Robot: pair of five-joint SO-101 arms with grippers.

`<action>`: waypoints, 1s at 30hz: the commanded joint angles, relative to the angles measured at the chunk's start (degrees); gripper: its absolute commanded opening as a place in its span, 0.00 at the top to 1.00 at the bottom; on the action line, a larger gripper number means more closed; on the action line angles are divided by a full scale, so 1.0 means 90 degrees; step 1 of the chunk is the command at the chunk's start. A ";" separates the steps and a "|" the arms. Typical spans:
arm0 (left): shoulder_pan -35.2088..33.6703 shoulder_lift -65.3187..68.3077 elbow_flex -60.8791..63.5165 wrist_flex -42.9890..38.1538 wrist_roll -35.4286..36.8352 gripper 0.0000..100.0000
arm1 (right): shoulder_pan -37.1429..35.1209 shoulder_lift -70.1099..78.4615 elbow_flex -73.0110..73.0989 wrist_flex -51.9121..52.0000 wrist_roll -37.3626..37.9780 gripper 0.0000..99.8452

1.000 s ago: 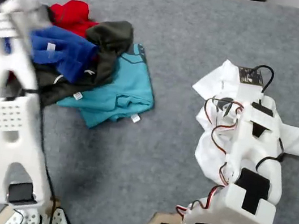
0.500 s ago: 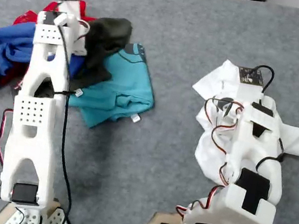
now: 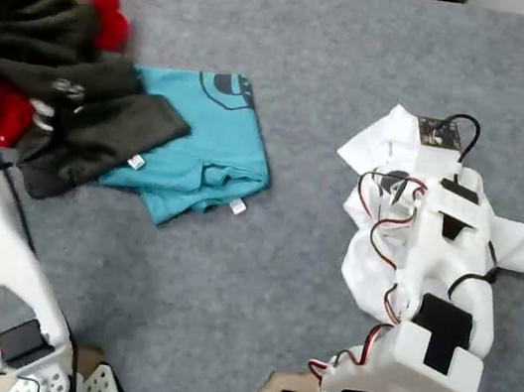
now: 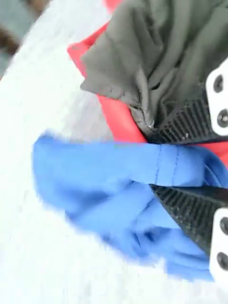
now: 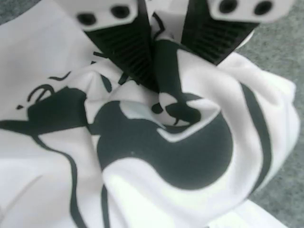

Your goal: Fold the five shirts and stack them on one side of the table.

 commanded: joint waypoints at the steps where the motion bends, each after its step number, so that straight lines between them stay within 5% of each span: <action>1: -0.0357 -0.0488 -0.0278 -0.0098 0.0039 0.97 | -0.0186 0.0005 0.0142 -0.0068 0.0010 0.99; 4: -0.0005 -0.0537 -0.0288 0.0361 0.0029 0.95 | -0.0186 0.0005 0.0142 -0.0068 0.0010 0.99; 7: 0.0786 -0.0635 -0.0386 0.1201 0.0049 0.80 | -0.0186 0.0005 0.0142 -0.0068 0.0010 0.99; 11: 0.2056 -0.1045 0.0181 0.1465 0.0801 0.71 | -0.0186 0.0005 0.0142 -0.0068 0.0020 0.99; 22: 0.5553 -0.0899 0.4498 0.0830 0.1221 0.71 | -0.0186 0.0005 0.0142 -0.0068 0.0029 0.99; 27: 0.5905 -0.0039 0.5104 0.0479 0.1602 0.75 | -0.0186 0.0005 0.0142 -0.0068 0.0029 0.99; 30: 0.5661 0.0107 0.4586 0.0527 0.1485 0.92 | -0.0186 0.0005 0.0142 -0.0078 0.0029 0.99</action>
